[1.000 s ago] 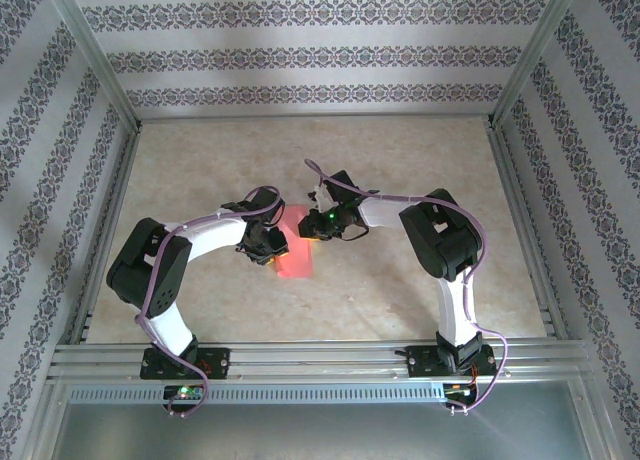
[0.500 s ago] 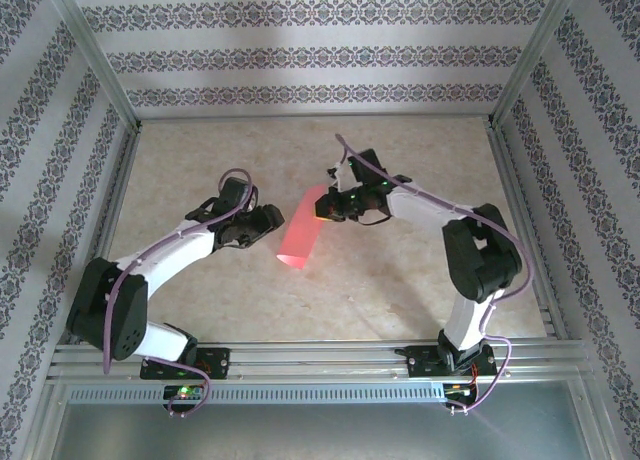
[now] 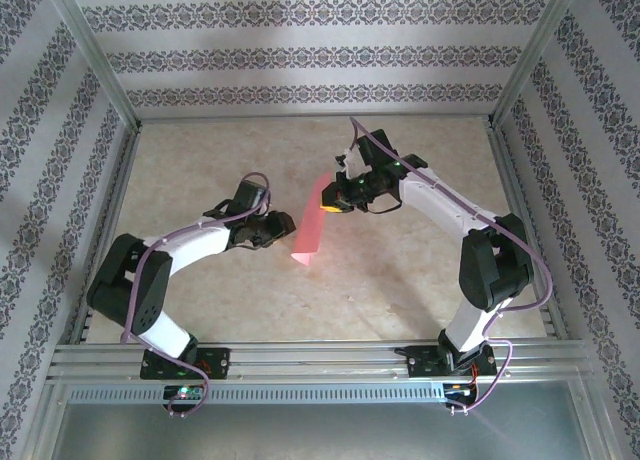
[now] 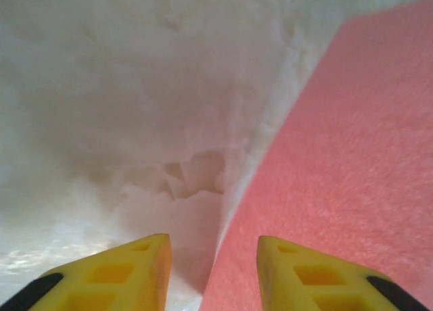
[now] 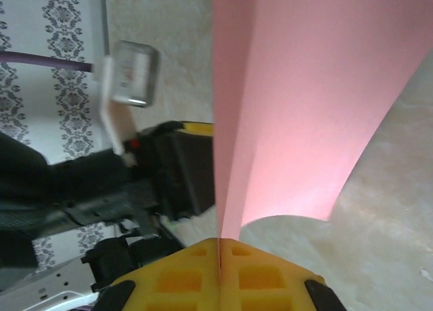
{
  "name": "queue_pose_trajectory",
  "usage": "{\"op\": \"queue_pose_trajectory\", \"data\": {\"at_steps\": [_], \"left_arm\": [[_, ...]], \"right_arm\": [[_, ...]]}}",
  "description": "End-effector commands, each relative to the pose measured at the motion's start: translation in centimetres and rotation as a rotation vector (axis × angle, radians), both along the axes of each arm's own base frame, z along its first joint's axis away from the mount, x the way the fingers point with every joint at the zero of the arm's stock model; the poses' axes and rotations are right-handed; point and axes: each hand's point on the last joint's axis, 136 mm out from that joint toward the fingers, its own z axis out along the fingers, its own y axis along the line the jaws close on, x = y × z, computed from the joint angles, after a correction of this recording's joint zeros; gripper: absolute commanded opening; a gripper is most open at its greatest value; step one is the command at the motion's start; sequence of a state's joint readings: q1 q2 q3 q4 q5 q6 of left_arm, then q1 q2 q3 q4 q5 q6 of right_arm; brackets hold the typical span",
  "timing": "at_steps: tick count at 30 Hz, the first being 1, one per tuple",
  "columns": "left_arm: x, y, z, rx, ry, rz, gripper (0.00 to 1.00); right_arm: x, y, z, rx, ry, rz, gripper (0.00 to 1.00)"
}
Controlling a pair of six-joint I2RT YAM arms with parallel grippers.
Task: Fold a paper plane with a square sheet of paper (pick it up from the middle)
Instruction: Fold the square sheet of paper in half at the center of the table.
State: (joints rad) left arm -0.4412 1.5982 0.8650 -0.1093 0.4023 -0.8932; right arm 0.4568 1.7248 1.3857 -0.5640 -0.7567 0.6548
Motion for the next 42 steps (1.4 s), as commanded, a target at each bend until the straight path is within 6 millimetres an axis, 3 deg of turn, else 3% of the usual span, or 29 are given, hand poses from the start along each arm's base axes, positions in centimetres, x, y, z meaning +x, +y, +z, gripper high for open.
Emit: {"op": "queue_pose_trajectory", "data": {"at_steps": [1, 4, 8, 11, 15, 19, 22, 32, 37, 42], "left_arm": [[1.4, -3.0, 2.3, -0.07, -0.091, -0.086, 0.33], [1.4, -4.3, 2.4, -0.113, -0.098, -0.122, 0.32], [1.5, -4.1, 1.9, -0.097, -0.098, -0.117, 0.32], [1.5, -2.1, 1.1, -0.015, -0.08, -0.054, 0.32], [0.6, 2.0, -1.4, 0.068, 0.02, 0.088, 0.32], [-0.4, 3.8, -2.7, 0.123, 0.074, 0.125, 0.31], [-0.5, 4.4, -2.5, 0.165, 0.078, 0.119, 0.32], [0.9, 0.4, 0.1, -0.008, -0.036, 0.001, 0.44], [1.4, -1.7, 0.6, -0.025, -0.069, -0.103, 0.55], [1.8, -2.9, 0.0, 0.023, -0.042, -0.209, 0.58]], "right_arm": [[0.4, 1.8, 1.4, 0.079, 0.036, -0.017, 0.05], [0.8, 2.9, 1.6, 0.128, 0.045, -0.024, 0.05], [0.9, 3.4, 1.4, 0.163, 0.058, -0.028, 0.05], [1.2, 2.6, -0.4, 0.129, 0.081, -0.053, 0.06], [1.5, 1.9, -4.4, 0.067, 0.12, -0.065, 0.05], [2.0, 1.3, -7.5, 0.028, 0.15, -0.054, 0.06], [2.5, 1.0, -9.2, -0.002, 0.151, -0.03, 0.06], [3.5, -0.7, -12.9, -0.107, 0.15, 0.001, 0.07], [3.3, -1.4, -14.0, -0.156, 0.153, -0.006, 0.07], [3.4, -1.5, -14.5, -0.168, 0.156, -0.007, 0.07]]}}
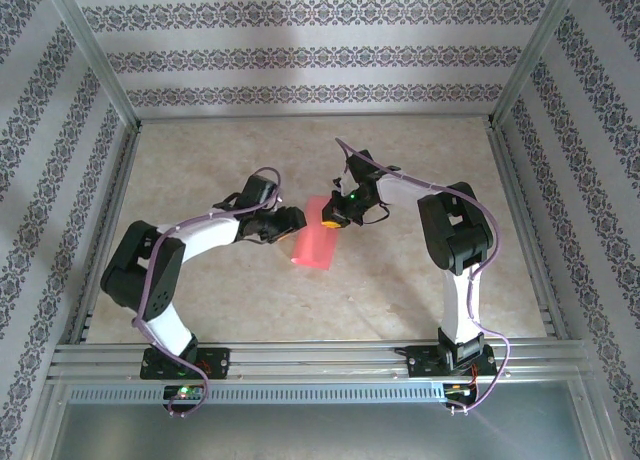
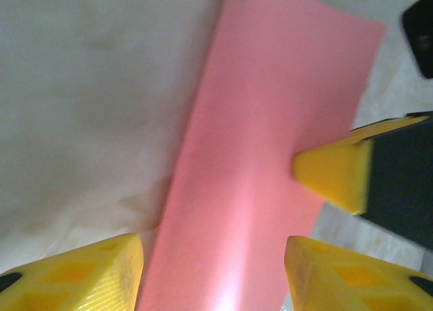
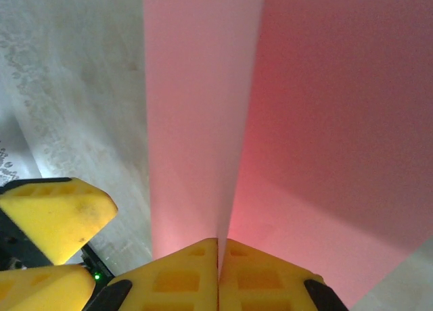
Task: Fold a paper plane with a square sheet of paper (pick it up from the middle)
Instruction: Fold the square sheet of paper in half at the center of the table, then hold the paper at the center of the table.
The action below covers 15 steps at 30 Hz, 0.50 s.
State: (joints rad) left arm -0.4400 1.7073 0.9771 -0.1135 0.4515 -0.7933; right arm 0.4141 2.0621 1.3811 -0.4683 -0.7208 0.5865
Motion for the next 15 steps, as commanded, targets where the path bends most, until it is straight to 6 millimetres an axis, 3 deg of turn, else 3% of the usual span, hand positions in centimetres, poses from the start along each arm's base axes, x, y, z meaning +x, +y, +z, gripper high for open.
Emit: {"op": "queue_pose_trajectory", "data": {"at_steps": [1, 15], "left_arm": [[-0.2, -1.3, -0.2, 0.038, 0.002, -0.122, 0.58], [-0.3, -2.2, -3.2, 0.137, 0.121, -0.209, 0.48]], "right_arm": [[0.3, -0.5, -0.9, -0.035, 0.001, 0.009, 0.07], [0.0, -0.8, -1.5, -0.055, 0.02, -0.001, 0.09]]}}
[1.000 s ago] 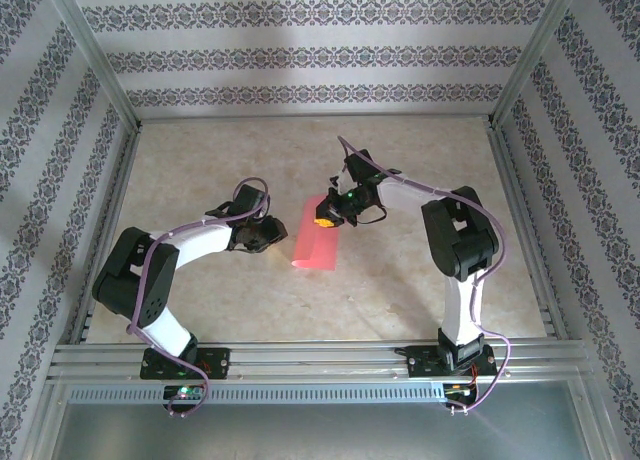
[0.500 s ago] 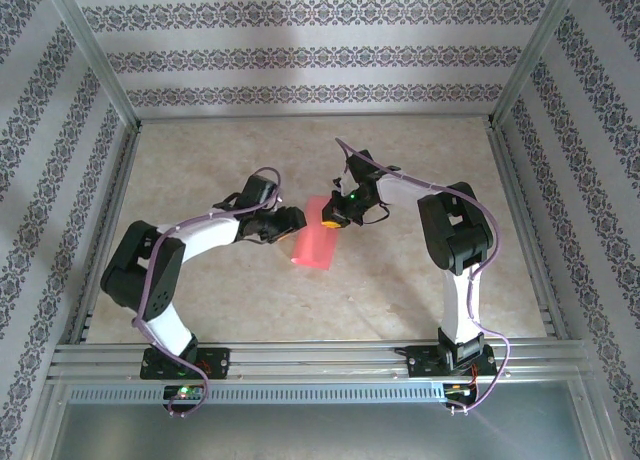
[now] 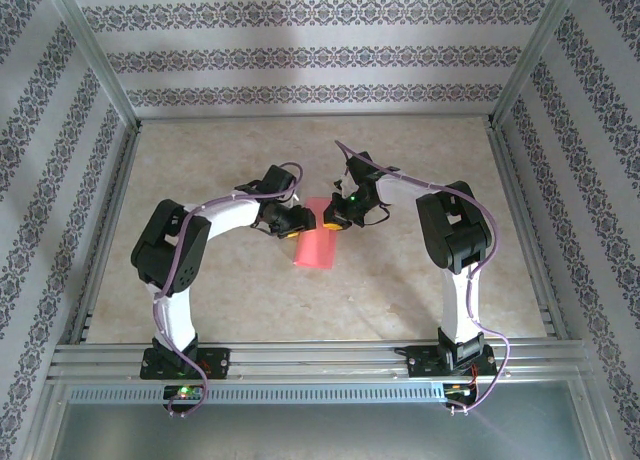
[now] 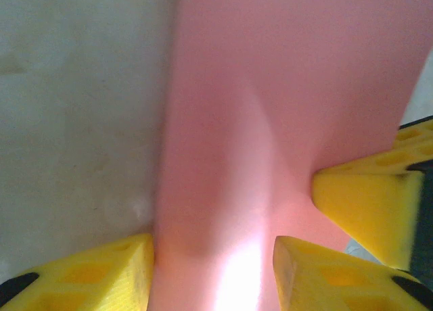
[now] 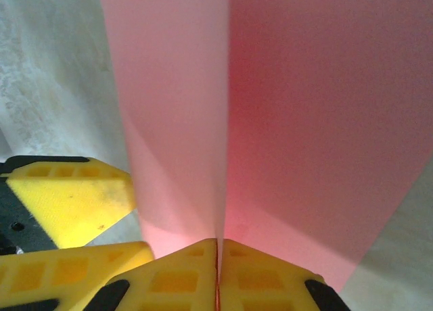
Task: Fold a paper plane with a square sheet of paper (pick it up from the middle)
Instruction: Hold the paper at the center of the table.
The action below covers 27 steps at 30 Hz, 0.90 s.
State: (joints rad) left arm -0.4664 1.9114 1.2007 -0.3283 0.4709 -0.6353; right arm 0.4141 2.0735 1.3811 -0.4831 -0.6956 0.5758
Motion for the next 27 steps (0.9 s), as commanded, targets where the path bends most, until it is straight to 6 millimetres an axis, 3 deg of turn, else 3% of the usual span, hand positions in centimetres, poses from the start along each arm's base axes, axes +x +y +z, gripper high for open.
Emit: {"op": "queue_pose_trajectory", "data": {"at_steps": [1, 10, 17, 22, 27], "left_arm": [[-0.9, -0.3, -0.4, 0.038, 0.033, -0.049, 0.47], [-1.1, 0.6, -1.8, 0.11, 0.068, -0.041, 0.45], [-1.4, 0.8, -2.7, 0.162, 0.092, -0.037, 0.42], [-1.8, 1.4, -3.4, 0.208, 0.11, -0.03, 0.41], [-2.5, 2.0, -4.3, 0.264, 0.15, 0.006, 0.4]], "right_arm": [[0.1, -0.4, -0.7, -0.022, 0.013, -0.001, 0.09], [0.1, -0.3, -0.5, -0.016, 0.011, 0.001, 0.1], [0.7, -0.9, 1.1, -0.004, -0.028, -0.032, 0.22], [1.7, -4.1, 3.0, -0.012, -0.096, -0.157, 0.35], [1.8, -8.4, 3.4, -0.084, -0.149, -0.3, 0.44]]}}
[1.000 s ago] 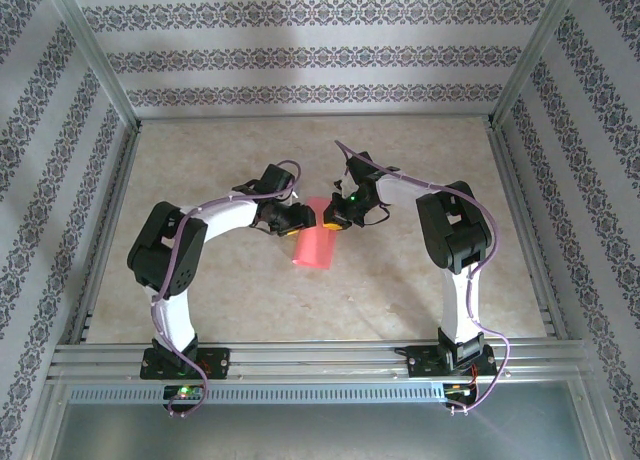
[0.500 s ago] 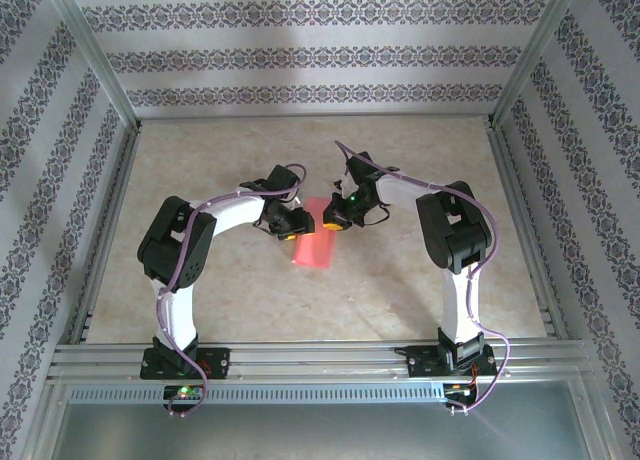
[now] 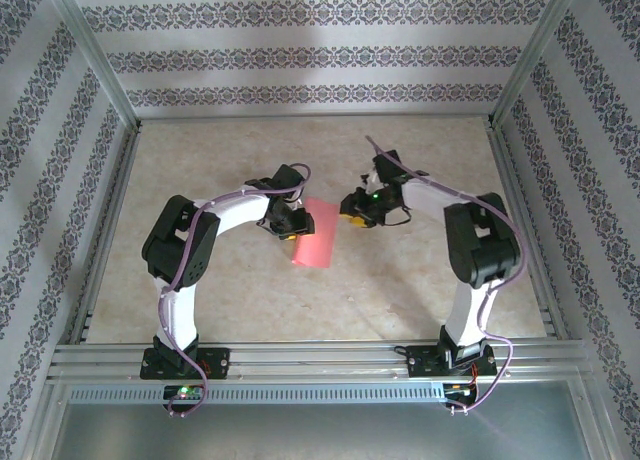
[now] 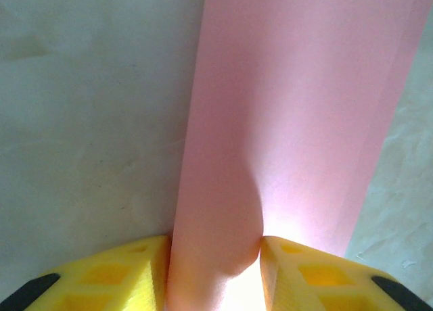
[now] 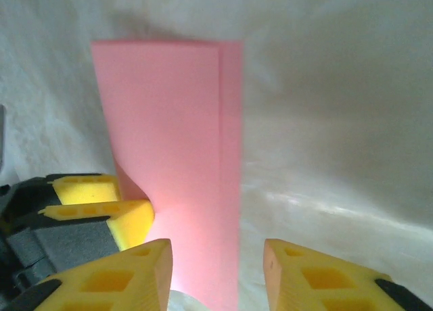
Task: Fold a paper plane with a square sheet of paper (pick it up from the middle)
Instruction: Hold the paper at the center of the table.
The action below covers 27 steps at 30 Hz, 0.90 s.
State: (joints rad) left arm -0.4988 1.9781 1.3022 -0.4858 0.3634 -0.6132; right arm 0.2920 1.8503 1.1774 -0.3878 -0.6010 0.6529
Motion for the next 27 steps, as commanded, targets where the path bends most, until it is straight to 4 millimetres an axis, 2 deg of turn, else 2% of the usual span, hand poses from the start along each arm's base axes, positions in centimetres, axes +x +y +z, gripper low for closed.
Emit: {"op": "queue_pose_trajectory", "data": {"at_steps": [1, 3, 8, 15, 27], "left_arm": [[-2.1, 1.5, -2.9, 0.127, 0.102, 0.039, 0.4], [-2.3, 1.6, -3.1, 0.136, 0.112, 0.053, 0.41], [-2.8, 1.7, -3.6, 0.184, 0.131, 0.057, 0.41], [-3.6, 1.5, -4.6, 0.222, 0.154, 0.014, 0.44], [-4.0, 1.4, -5.3, 0.253, 0.168, -0.018, 0.45]], "right_arm": [[0.7, -2.4, 0.8, -0.063, -0.071, -0.106, 0.46], [0.4, -3.1, 0.7, -0.089, -0.087, -0.133, 0.5], [0.0, -3.8, -0.1, -0.098, -0.097, -0.181, 0.53], [-0.2, -3.5, -1.0, -0.077, -0.085, -0.197, 0.53], [-0.1, -3.0, -1.1, -0.067, -0.084, -0.189, 0.54]]}}
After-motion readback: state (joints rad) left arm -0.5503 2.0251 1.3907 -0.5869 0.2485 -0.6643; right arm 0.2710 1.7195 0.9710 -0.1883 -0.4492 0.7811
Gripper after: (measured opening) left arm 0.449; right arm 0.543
